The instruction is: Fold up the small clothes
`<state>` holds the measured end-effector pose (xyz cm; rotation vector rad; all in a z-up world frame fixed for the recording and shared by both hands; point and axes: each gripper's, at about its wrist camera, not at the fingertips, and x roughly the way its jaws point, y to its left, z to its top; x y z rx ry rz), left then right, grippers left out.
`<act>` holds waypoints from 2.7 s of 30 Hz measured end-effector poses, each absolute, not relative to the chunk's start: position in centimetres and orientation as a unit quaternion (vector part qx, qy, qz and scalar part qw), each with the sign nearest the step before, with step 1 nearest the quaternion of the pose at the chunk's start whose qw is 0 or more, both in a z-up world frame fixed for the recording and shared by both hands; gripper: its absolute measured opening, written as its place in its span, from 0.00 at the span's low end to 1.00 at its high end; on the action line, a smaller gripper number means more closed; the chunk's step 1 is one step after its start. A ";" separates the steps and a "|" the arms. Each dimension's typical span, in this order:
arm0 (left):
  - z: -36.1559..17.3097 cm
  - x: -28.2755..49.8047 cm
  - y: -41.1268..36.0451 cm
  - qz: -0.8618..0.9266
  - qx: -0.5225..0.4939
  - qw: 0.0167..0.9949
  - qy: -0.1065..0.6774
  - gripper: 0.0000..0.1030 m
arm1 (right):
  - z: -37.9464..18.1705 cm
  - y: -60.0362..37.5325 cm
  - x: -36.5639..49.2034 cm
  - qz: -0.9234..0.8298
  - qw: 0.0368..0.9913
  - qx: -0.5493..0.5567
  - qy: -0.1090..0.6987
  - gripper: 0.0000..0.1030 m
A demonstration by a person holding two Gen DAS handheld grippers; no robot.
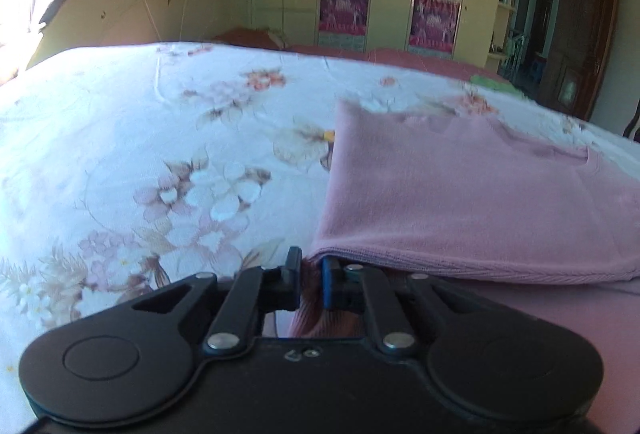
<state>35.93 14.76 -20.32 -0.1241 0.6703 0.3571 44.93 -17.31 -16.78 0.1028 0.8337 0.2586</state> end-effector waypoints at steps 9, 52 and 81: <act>-19.4 34.7 14.8 0.156 -0.036 0.924 0.348 0.24 | -15.9 -18.8 44.9 0.142 0.896 0.102 0.409 0.27; -19.6 49.4 17.8 0.138 -0.069 0.914 0.376 0.51 | -17.0 -18.0 52.0 0.120 0.890 0.117 0.425 0.30; -16.4 44.8 13.3 0.095 -0.033 0.937 0.334 0.21 | -13.8 -16.1 48.2 0.113 0.935 0.007 0.336 0.27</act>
